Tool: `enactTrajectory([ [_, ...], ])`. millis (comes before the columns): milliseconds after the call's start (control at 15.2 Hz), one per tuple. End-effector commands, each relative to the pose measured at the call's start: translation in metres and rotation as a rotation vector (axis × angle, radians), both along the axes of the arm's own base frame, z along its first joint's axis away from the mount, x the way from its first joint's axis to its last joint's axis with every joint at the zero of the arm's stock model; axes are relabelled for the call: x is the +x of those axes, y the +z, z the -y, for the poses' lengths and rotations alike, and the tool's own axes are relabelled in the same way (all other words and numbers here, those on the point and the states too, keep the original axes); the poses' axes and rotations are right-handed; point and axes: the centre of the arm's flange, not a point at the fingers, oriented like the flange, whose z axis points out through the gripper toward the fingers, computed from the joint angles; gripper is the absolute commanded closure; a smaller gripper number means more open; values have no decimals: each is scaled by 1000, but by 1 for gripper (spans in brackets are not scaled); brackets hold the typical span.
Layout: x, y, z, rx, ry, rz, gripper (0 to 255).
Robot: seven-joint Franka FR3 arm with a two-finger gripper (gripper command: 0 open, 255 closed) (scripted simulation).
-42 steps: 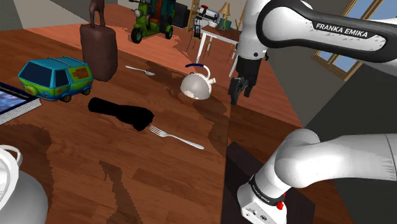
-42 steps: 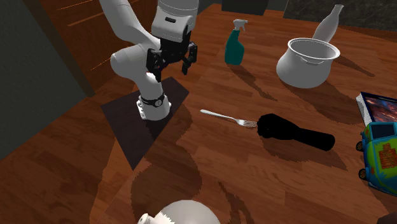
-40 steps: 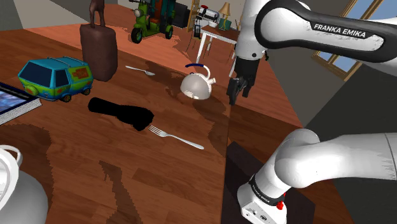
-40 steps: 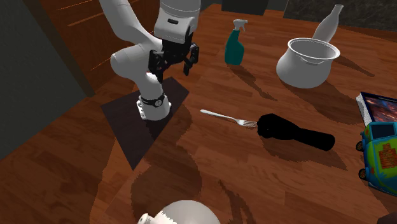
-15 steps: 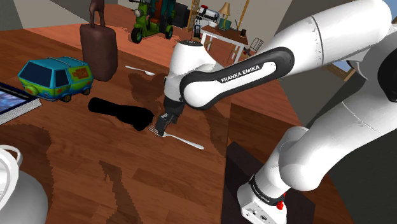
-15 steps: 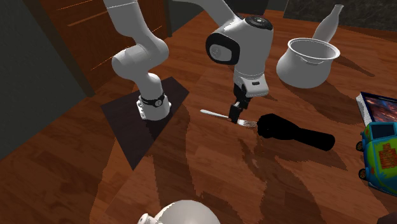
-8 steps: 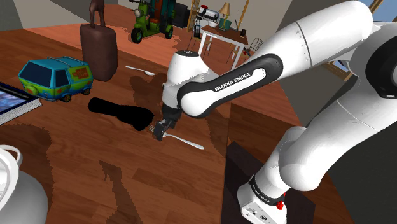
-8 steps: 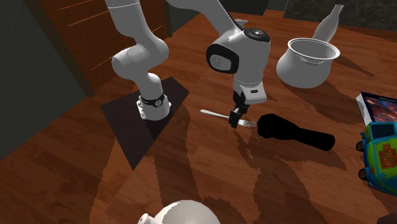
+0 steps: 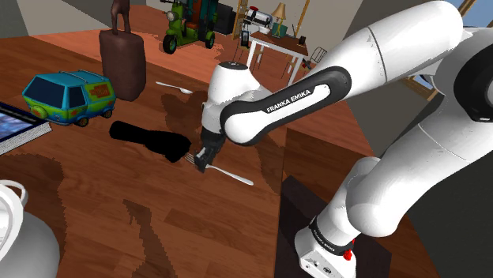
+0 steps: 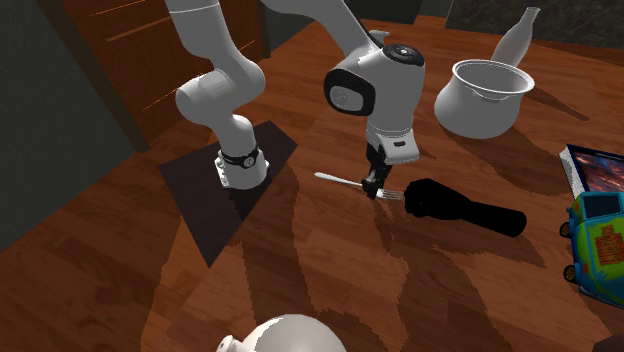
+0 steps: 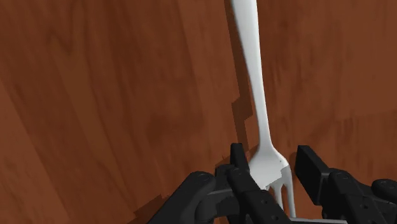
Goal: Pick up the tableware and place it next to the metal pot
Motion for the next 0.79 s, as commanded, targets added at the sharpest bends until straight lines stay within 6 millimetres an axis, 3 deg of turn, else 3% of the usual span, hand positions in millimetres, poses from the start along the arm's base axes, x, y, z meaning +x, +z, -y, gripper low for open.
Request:
enactTrajectory([
  [0,-1,-2,-2,0,4,-4,255],
  [462,-1,-2,-2,0,4,-4,255],
  [726,-1,19,-2,0,4,-4,255],
])
